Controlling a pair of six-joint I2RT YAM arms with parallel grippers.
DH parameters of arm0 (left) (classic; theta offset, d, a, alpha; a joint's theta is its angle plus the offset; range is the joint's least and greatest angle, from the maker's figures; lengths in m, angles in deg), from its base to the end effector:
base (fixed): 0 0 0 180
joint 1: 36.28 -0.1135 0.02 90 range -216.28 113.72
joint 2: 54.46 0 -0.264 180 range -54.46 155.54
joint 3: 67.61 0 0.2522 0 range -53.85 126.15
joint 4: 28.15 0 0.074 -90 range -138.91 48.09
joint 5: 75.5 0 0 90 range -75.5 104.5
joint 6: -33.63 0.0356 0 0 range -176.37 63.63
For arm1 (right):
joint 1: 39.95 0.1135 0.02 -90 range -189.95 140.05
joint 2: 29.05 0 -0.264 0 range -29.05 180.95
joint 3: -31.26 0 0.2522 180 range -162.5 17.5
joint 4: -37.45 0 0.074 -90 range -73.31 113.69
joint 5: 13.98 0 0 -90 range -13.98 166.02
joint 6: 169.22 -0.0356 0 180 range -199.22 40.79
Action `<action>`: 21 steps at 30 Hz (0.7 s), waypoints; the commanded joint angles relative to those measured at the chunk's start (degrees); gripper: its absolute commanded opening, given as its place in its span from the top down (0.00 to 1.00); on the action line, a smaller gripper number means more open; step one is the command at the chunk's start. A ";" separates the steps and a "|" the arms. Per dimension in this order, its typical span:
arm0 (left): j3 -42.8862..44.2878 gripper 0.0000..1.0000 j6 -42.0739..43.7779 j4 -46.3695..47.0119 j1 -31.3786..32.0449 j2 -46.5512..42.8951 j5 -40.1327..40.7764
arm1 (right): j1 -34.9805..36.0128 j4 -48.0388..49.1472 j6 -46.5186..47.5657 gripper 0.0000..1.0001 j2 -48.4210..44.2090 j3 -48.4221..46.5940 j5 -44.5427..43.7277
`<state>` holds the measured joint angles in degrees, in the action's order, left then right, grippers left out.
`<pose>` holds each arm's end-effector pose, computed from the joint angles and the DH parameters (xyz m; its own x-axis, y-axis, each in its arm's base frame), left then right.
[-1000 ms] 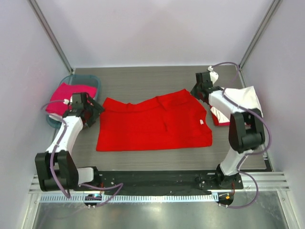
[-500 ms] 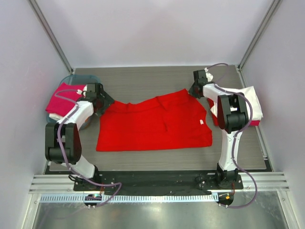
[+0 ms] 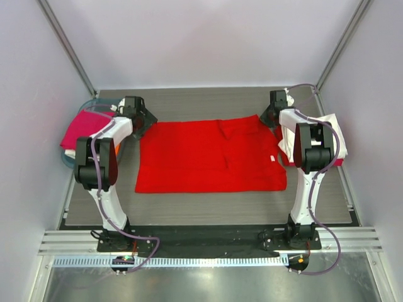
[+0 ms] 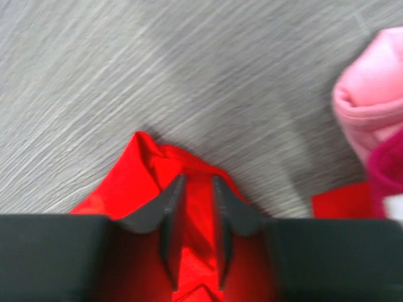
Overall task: Fold and stack the t-shirts
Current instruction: Fold the tshirt
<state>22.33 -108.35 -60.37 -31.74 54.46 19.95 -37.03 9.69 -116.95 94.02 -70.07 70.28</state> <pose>0.4116 -0.0293 0.1959 -0.4939 -0.7475 -0.4443 -0.6000 0.6627 -0.4480 0.4690 0.0204 0.1581 -0.5919 0.5795 -0.5602 0.4759 0.8122 0.3373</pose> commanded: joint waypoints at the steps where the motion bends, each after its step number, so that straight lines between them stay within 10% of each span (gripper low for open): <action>1: 6.76 0.24 1.62 0.71 0.12 2.51 1.66 | 0.25 1.34 1.96 0.69 -0.72 -1.03 2.92; 21: 15.49 0.24 5.23 -3.51 -1.81 7.79 4.21 | 0.25 10.57 -1.81 0.53 -10.92 13.04 14.26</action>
<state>35.51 -104.13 -63.41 -33.27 61.98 23.06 -37.01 16.42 -117.65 86.32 -57.72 81.36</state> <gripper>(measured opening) 0.763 0.466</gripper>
